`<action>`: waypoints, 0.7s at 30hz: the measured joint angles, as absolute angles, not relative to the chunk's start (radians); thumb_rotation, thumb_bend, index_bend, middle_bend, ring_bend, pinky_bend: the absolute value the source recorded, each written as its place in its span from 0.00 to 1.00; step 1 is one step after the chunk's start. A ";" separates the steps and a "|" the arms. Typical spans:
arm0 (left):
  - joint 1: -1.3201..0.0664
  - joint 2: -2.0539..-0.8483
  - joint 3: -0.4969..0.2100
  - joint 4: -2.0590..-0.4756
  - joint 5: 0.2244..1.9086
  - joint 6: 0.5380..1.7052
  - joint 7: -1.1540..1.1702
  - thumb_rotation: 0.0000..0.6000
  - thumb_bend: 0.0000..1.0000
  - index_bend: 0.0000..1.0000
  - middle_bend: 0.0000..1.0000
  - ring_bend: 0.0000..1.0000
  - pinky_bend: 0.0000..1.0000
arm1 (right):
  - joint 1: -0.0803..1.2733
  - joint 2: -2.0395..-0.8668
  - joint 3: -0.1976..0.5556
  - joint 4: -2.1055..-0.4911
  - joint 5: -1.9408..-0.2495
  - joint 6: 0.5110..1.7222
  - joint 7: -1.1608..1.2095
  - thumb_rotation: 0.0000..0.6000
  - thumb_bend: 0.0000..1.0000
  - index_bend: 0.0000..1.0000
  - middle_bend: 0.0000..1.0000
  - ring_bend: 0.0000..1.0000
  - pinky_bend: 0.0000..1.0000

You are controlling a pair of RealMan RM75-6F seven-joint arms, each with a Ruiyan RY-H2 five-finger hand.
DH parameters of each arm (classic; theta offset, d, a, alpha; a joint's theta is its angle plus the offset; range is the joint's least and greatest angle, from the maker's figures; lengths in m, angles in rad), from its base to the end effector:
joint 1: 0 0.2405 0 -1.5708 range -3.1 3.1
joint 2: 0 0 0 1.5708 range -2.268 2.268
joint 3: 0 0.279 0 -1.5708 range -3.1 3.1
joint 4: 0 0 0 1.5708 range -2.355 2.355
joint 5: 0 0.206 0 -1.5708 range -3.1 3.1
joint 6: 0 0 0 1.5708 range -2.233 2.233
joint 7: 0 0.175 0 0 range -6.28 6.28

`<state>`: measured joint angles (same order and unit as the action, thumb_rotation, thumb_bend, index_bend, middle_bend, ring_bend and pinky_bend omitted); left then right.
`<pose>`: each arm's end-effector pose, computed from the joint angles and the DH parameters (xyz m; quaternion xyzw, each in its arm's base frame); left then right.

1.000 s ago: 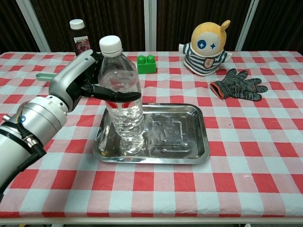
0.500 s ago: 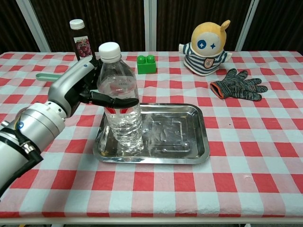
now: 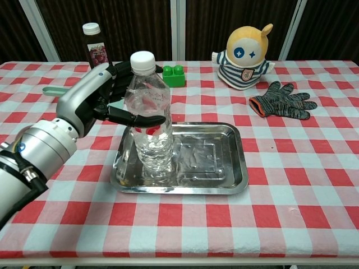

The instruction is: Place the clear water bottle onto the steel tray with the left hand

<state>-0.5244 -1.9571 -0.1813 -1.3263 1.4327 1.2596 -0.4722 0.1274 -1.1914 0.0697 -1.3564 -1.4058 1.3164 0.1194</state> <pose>-0.1191 0.3077 -0.0935 -0.4605 -0.6066 -0.6228 0.1789 -0.3909 -0.2348 0.1635 0.5916 -0.4228 0.3274 0.6034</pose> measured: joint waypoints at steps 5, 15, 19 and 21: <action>-0.532 -1.933 -0.197 -1.372 1.433 1.256 -0.439 1.00 0.00 0.23 0.32 0.24 0.28 | 0.127 -1.187 0.072 -1.361 -1.405 1.318 0.125 1.00 0.10 0.00 0.00 0.00 0.00; -0.531 -1.792 -0.267 -1.621 1.385 1.254 -0.273 1.00 0.00 0.23 0.32 0.24 0.26 | 0.125 -1.181 0.071 -1.367 -1.415 1.328 0.136 1.00 0.10 0.00 0.00 0.00 0.00; -0.536 -1.710 -0.329 -1.742 1.349 1.251 -0.218 1.00 0.00 0.23 0.31 0.24 0.26 | 0.123 -1.180 0.070 -1.370 -1.418 1.332 0.132 1.00 0.10 0.00 0.00 0.00 0.00; -0.538 -1.674 -0.357 -1.791 1.331 1.249 -0.199 1.00 0.00 0.23 0.31 0.24 0.26 | 0.123 -1.181 0.069 -1.369 -1.416 1.330 0.132 1.00 0.10 0.00 0.00 0.00 0.00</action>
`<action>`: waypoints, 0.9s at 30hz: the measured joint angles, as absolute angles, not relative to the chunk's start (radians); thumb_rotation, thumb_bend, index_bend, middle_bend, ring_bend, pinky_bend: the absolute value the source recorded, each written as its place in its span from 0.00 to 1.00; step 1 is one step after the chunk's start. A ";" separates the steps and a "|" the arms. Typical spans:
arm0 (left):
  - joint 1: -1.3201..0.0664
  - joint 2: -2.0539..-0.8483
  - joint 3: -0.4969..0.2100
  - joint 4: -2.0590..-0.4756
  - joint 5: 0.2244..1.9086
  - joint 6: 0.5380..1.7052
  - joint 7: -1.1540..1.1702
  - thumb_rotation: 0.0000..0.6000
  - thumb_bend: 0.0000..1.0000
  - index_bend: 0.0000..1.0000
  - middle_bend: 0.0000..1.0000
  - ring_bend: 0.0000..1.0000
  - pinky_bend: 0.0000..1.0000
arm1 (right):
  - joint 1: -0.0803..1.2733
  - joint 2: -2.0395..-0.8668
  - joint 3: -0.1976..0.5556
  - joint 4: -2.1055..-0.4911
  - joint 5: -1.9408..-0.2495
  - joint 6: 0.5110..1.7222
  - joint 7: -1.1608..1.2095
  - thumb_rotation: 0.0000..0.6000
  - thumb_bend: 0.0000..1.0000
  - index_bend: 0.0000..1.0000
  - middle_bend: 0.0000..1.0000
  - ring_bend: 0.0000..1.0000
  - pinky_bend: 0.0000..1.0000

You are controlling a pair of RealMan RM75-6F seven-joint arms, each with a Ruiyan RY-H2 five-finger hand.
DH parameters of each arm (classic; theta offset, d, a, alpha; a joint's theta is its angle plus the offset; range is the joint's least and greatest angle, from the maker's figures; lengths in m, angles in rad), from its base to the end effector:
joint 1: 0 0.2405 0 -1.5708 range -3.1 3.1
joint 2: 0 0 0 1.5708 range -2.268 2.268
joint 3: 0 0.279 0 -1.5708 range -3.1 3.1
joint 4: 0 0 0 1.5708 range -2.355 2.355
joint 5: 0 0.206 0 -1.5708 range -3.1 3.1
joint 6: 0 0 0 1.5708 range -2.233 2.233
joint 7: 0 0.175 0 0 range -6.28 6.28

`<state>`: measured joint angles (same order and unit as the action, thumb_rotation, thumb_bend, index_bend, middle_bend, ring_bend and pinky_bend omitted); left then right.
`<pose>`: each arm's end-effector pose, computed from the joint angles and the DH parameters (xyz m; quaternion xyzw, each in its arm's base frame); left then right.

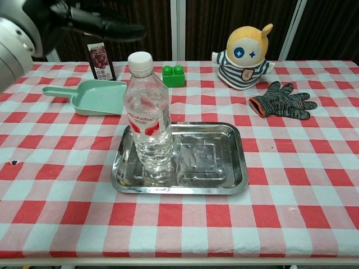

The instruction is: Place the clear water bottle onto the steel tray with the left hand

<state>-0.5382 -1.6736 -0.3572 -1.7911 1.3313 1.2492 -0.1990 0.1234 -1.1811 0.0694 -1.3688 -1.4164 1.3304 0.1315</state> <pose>-0.0809 0.3316 0.0242 -0.4546 -0.5545 -0.6664 0.2044 -0.3875 -0.2335 0.1668 0.5903 -0.4216 0.3359 0.6008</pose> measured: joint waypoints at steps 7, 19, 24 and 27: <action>-0.538 -1.531 -0.455 -1.904 1.235 1.257 -0.095 1.00 0.03 0.23 0.32 0.24 0.28 | 0.126 -1.184 0.070 -1.370 -1.416 1.327 0.127 1.00 0.10 0.00 0.00 0.00 0.00; -0.435 -1.315 -0.361 -1.685 1.310 1.321 0.016 1.00 0.18 0.30 0.32 0.23 0.28 | 0.125 -1.190 0.064 -1.369 -1.427 1.334 0.117 1.00 0.10 0.00 0.00 0.00 0.00; -0.358 -1.207 -0.207 -1.553 1.450 1.340 0.069 1.00 0.14 0.30 0.31 0.22 0.26 | 0.123 -1.190 0.061 -1.369 -1.433 1.339 0.118 1.00 0.10 0.00 0.00 0.00 0.00; -0.299 -1.177 -0.128 -1.486 1.508 1.376 0.096 1.00 0.12 0.30 0.31 0.22 0.26 | 0.123 -1.188 0.061 -1.371 -1.435 1.342 0.120 1.00 0.10 0.00 0.00 0.00 0.00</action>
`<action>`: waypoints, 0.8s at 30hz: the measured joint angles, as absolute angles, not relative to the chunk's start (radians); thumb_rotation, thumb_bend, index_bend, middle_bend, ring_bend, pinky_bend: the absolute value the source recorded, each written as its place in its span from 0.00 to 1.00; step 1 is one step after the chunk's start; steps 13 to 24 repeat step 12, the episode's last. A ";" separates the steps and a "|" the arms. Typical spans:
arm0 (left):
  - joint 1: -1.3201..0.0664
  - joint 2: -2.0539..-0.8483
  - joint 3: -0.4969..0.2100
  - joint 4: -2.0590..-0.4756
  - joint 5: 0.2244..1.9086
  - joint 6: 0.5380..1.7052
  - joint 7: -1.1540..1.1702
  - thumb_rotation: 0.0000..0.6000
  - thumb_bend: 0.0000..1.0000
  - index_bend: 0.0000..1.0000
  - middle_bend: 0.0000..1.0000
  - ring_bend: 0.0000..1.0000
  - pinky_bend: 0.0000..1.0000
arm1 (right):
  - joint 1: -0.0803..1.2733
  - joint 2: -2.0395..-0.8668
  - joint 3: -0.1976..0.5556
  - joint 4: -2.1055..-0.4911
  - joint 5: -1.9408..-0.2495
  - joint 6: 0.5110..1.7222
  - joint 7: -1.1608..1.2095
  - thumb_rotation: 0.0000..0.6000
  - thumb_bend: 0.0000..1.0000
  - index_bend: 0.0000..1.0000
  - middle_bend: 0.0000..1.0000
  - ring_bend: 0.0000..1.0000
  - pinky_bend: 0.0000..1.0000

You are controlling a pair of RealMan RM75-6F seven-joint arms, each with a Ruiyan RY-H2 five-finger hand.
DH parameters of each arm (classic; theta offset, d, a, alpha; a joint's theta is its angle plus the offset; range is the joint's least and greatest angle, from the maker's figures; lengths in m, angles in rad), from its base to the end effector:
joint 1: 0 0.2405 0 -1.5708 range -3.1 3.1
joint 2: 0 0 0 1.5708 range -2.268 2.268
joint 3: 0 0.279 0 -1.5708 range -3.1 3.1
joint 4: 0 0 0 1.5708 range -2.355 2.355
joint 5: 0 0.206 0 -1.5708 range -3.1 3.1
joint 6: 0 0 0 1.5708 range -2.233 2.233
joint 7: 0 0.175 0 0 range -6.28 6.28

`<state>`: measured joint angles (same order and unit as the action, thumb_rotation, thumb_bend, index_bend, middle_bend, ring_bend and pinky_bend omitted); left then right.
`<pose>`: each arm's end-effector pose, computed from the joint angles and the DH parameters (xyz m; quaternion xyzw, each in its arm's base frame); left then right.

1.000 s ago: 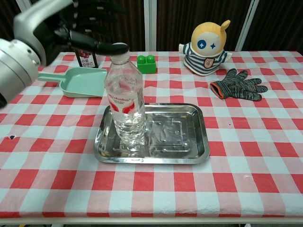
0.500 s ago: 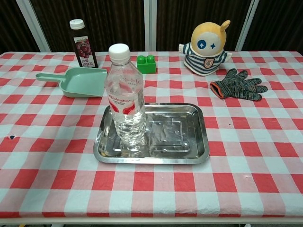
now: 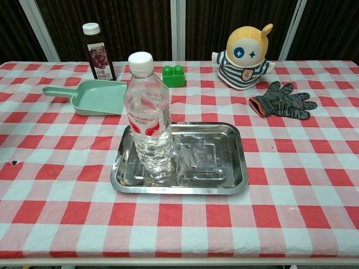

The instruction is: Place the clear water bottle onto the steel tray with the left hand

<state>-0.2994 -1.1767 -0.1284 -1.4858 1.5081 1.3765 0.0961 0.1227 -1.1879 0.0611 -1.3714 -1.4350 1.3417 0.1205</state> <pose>-0.2930 0.3002 0.1619 -0.6595 -0.2793 -0.3969 0.5741 -0.3837 -0.2317 0.1622 0.5983 -0.4162 0.3376 0.5958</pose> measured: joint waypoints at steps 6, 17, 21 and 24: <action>-0.240 -1.150 -0.077 -1.497 1.514 1.416 0.132 1.00 0.09 0.30 0.31 0.22 0.26 | 0.122 -1.188 0.058 -1.372 -1.444 1.347 0.118 1.00 0.10 0.00 0.00 0.00 0.00; -0.168 -1.139 -0.039 -1.506 1.509 1.469 0.122 1.00 0.09 0.30 0.31 0.22 0.25 | 0.122 -1.191 0.056 -1.373 -1.450 1.352 0.111 1.00 0.10 0.00 0.00 0.00 0.00; -0.168 -1.139 -0.039 -1.506 1.509 1.469 0.122 1.00 0.09 0.30 0.31 0.22 0.25 | 0.122 -1.191 0.056 -1.373 -1.450 1.352 0.111 1.00 0.10 0.00 0.00 0.00 0.00; -0.168 -1.139 -0.039 -1.506 1.509 1.469 0.122 1.00 0.09 0.30 0.31 0.22 0.25 | 0.122 -1.191 0.056 -1.373 -1.450 1.352 0.111 1.00 0.10 0.00 0.00 0.00 0.00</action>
